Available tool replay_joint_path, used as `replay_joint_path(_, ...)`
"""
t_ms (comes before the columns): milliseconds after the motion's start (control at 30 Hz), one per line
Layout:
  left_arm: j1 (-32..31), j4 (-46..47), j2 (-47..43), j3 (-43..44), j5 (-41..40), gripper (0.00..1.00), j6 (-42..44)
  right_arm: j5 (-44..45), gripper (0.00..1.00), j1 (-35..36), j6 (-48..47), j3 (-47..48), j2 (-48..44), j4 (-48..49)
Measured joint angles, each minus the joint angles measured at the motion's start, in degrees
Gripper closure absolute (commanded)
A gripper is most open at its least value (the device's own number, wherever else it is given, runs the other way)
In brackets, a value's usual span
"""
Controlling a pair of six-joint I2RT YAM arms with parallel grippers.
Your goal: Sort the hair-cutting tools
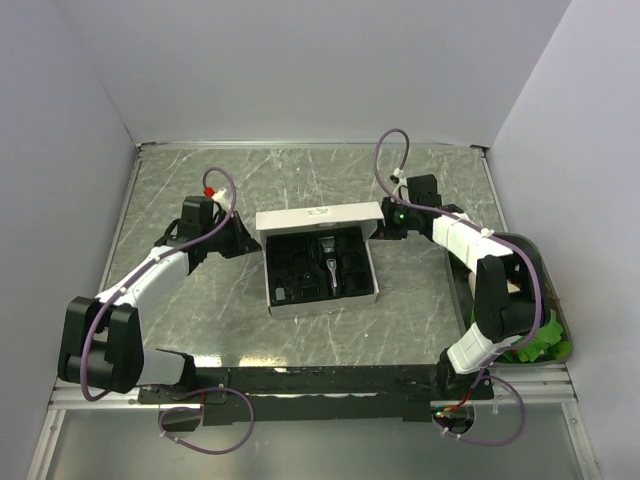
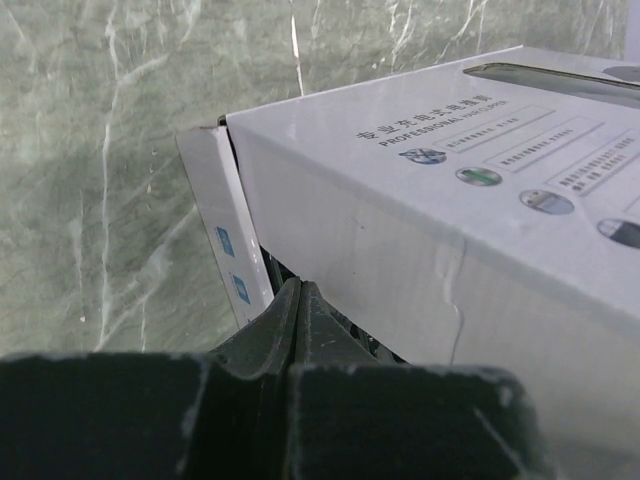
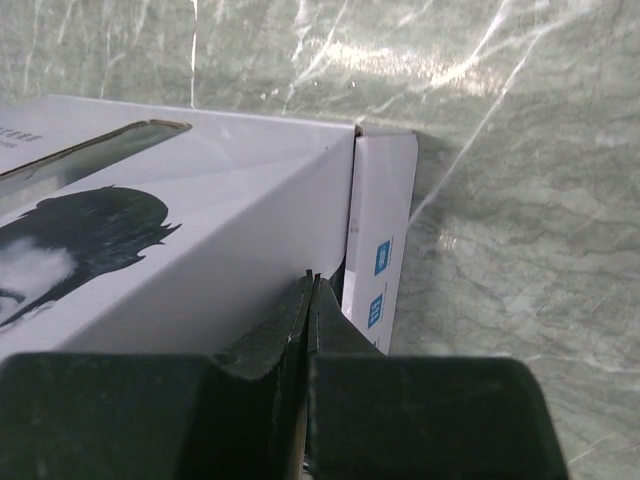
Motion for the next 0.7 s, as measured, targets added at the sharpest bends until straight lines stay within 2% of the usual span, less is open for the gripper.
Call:
replay_joint_path(400, -0.7, 0.8, -2.5, -3.6, 0.0, 0.99, -0.9, 2.3, 1.0, 1.2, 0.8, -5.9, -2.8, 0.8)
replay_joint_path(700, -1.7, -4.0, -8.0, -5.2, -4.8, 0.99, -0.7, 12.9, 1.0, 1.5, 2.3, -11.2, -9.9, -0.5)
